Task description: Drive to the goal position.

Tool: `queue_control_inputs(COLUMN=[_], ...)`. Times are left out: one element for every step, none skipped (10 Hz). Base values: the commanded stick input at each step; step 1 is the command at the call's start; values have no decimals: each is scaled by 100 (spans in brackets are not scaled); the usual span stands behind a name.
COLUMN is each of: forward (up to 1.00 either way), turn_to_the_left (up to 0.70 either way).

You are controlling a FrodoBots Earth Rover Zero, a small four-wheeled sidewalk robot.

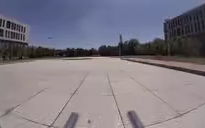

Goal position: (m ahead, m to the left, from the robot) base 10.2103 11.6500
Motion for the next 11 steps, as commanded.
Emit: queue_control_inputs(forward=[70,70,70,70,70,70,70,70,70,70,70], turn_to_the_left=[-28,-23,-3,1,1,1,1,1,1,1,-3])
